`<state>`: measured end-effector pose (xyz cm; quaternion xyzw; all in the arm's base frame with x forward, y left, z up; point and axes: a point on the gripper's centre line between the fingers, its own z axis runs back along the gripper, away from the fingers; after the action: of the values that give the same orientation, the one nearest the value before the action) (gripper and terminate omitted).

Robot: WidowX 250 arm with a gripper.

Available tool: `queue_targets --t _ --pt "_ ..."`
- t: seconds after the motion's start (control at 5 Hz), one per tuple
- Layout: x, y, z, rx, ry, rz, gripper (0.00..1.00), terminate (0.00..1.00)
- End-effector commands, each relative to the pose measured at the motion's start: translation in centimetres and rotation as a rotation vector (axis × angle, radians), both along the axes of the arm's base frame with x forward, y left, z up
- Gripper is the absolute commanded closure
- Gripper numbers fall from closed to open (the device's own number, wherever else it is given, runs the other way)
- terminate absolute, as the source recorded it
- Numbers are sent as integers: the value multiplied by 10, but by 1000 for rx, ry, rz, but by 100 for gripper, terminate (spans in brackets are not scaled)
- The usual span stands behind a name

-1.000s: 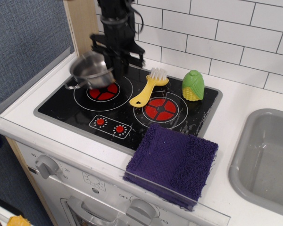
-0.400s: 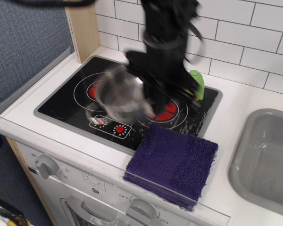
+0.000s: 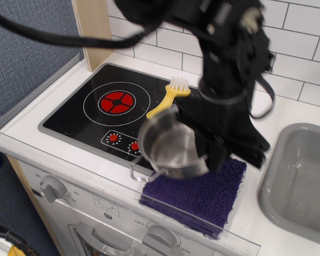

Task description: Place the wok on the purple napkin.

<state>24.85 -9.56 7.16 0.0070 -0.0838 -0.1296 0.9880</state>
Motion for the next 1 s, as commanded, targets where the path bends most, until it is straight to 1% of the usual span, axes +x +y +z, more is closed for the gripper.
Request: queue_targets --t 0.0,0.2,0.4,0.6,0.8 --pt "7 -13 -32 -9 75 -38 100 0" --pt "2 -20 -36 -5 100 -61 0 0" --pt "-3 -28 -28 -14 73 -102 0 0" --pt "-1 -30 -11 -44 36 -100 0 0" --pt "5 -12 18 -45 -13 6 0 0"
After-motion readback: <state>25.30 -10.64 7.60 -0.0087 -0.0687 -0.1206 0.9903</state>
